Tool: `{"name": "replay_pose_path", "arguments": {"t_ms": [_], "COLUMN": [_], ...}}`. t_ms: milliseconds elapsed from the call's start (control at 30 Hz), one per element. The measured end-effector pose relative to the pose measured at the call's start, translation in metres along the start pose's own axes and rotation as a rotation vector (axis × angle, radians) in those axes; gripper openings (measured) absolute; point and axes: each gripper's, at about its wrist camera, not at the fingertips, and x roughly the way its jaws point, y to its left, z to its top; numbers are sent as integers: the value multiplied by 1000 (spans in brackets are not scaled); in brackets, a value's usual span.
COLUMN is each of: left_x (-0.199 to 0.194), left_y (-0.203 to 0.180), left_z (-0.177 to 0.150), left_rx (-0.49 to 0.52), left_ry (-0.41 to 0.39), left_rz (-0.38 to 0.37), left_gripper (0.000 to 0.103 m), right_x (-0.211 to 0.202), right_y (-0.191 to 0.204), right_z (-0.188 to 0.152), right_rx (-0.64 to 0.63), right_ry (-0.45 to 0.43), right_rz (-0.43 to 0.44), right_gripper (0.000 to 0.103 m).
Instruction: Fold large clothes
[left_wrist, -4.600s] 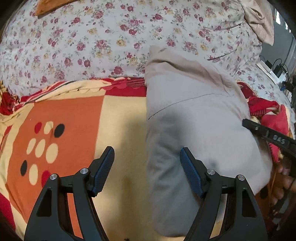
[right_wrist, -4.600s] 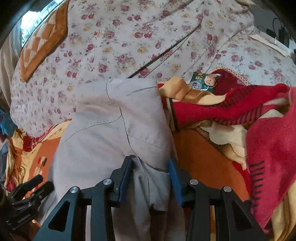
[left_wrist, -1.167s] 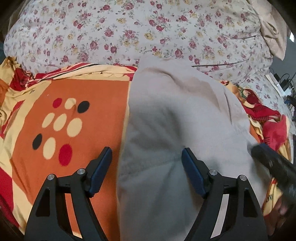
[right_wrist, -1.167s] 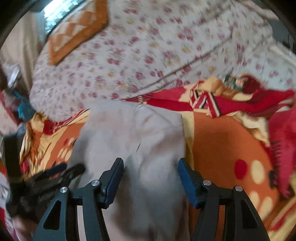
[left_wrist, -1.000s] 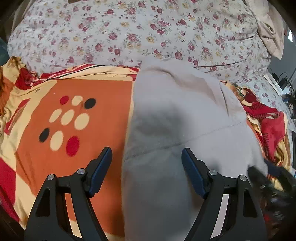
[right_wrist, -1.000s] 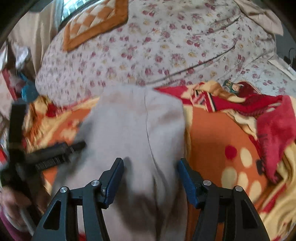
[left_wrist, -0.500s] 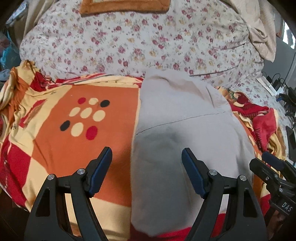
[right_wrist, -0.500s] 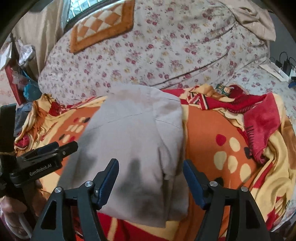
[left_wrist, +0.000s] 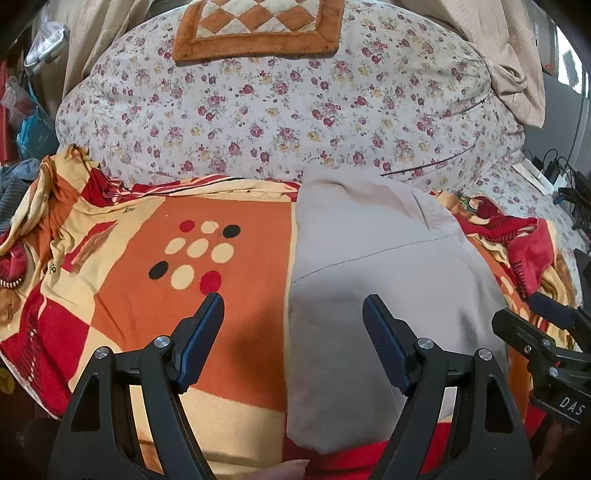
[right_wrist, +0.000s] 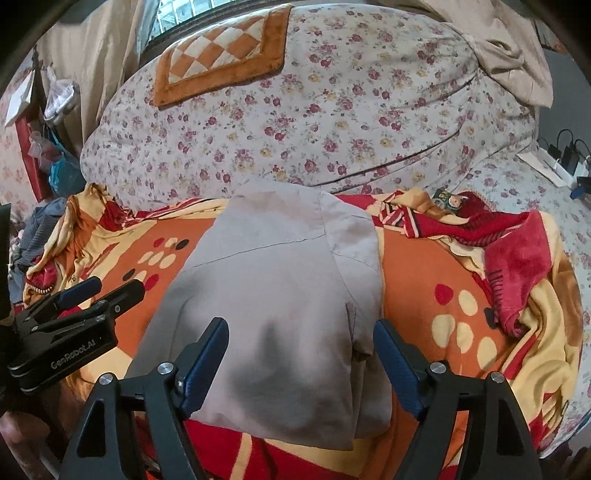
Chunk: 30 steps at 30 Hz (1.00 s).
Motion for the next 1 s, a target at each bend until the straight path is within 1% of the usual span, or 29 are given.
{"name": "replay_pose_path", "arguments": {"t_ms": [233,667,1000], "left_x": [0,6,8], "left_y": [-3,-7,-10], "left_z": [-1,-1,-3], "left_rx": [0,7,15], "left_ry": [-1,5,5], "left_rz": [1,10,14], "left_gripper": [78,78,78], "right_x": [2,13,14], "right_y": [-2,-3,-5], "right_z": [2,0,-1], "right_rx": [8,12,24], "right_ry": [-11,25,30], "right_rz": [-21,-7,-8], "right_gripper": [82,82,82]}}
